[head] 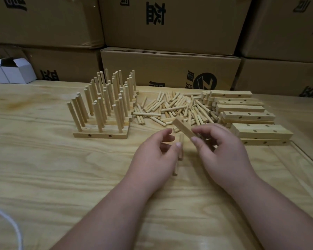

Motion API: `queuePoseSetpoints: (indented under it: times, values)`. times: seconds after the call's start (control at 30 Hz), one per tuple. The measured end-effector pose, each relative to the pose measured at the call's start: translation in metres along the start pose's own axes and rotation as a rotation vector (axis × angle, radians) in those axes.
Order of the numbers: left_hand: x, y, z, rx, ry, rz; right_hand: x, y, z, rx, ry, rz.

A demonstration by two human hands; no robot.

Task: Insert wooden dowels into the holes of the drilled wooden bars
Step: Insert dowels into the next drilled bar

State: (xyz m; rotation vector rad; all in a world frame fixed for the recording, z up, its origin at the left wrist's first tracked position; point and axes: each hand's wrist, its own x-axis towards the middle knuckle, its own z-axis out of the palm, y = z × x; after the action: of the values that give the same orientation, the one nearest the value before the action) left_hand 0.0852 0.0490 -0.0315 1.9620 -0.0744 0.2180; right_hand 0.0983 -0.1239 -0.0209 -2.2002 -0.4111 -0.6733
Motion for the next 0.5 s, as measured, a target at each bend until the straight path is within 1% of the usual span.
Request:
queuePoseSetpoints:
  times: [0.1, 0.17, 0.23, 0.3, 0.37, 0.43, 0.5]
  values:
    - [0.001, 0.000, -0.003, -0.164, 0.018, -0.025, -0.003, -0.008, 0.009, 0.108, -0.063, -0.115]
    - [0.000, 0.001, -0.005, -0.224, 0.025, -0.036, -0.003, -0.010, 0.012, 0.145, -0.091, -0.137]
    - [0.000, 0.000, -0.006, -0.300, 0.054, -0.045, -0.002, -0.010, 0.011, 0.163, -0.068, -0.129]
    - [0.001, 0.001, -0.007, -0.391, 0.112, -0.096, 0.000, -0.005, 0.009, 0.113, -0.011, -0.043]
    - [0.003, 0.002, -0.010, -0.478, 0.170, -0.164, 0.004, 0.005, 0.007, -0.007, 0.001, 0.107]
    - [0.004, 0.003, -0.012, -0.554, 0.208, -0.217, 0.008, 0.015, 0.007, -0.133, -0.079, 0.254]
    - [0.004, 0.003, -0.013, -0.595, 0.216, -0.228, 0.011, 0.018, 0.007, -0.182, -0.160, 0.331]
